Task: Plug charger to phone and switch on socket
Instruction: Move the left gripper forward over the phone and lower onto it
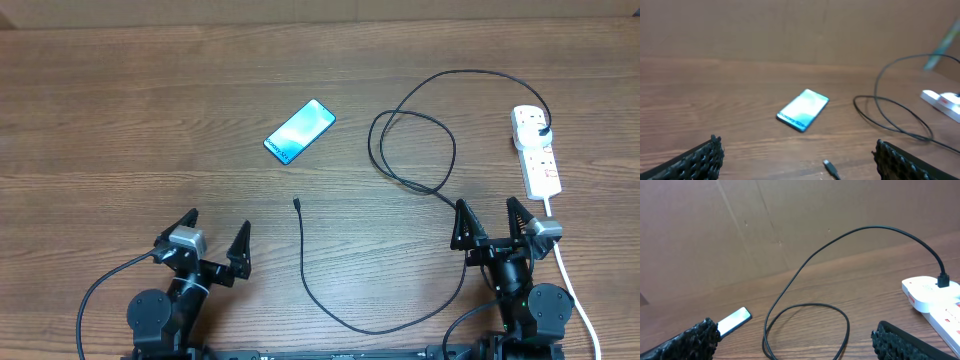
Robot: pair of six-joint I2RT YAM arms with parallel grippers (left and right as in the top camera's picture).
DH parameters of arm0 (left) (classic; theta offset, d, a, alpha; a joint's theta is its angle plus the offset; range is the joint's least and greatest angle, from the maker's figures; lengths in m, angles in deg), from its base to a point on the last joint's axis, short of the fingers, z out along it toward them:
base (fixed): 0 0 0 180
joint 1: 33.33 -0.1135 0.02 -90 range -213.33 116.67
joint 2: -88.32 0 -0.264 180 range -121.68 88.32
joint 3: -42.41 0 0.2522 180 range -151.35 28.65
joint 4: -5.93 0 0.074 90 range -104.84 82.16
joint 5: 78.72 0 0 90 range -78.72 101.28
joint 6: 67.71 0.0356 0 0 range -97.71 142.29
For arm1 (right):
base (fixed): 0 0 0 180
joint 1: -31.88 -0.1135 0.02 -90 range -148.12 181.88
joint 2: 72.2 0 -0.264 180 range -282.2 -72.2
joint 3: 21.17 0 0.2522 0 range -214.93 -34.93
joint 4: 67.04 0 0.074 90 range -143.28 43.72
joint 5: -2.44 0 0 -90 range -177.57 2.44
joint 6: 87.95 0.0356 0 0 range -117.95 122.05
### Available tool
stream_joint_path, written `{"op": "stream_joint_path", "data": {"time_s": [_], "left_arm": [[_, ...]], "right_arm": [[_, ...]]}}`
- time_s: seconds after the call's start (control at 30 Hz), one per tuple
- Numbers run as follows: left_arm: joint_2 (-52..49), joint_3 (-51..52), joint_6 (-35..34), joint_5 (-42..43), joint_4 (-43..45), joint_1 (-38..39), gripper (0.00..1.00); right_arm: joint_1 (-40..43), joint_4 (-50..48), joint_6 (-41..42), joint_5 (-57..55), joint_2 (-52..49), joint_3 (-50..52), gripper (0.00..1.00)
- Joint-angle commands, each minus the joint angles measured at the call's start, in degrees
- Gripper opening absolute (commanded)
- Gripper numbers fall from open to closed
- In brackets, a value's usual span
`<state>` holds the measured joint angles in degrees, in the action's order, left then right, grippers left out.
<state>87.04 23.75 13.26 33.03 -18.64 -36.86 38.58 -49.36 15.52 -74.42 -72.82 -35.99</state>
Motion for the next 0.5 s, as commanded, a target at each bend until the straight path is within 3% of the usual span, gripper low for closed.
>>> {"op": "stream_joint_path", "data": {"time_s": [0.0, 0.17, 0.47], "left_arm": [[-3.9, -3.8, -0.1, 2.3, -0.9, -0.6, 1.0], [-17.0, -11.7, 3.8, 2.2, -1.4, -0.5, 1.0], [-53.7, -39.0, 14.4, -3.0, -10.1, 4.7, 1.0]], "right_arm": [[-0.3, -0.4, 0.2, 0.0, 0.4, 0.6, 1.0], [-0.3, -0.4, 0.2, 0.0, 0.4, 0.6, 1.0], [-0.3, -0.4, 0.2, 0.0, 0.4, 0.6, 1.0]]}}
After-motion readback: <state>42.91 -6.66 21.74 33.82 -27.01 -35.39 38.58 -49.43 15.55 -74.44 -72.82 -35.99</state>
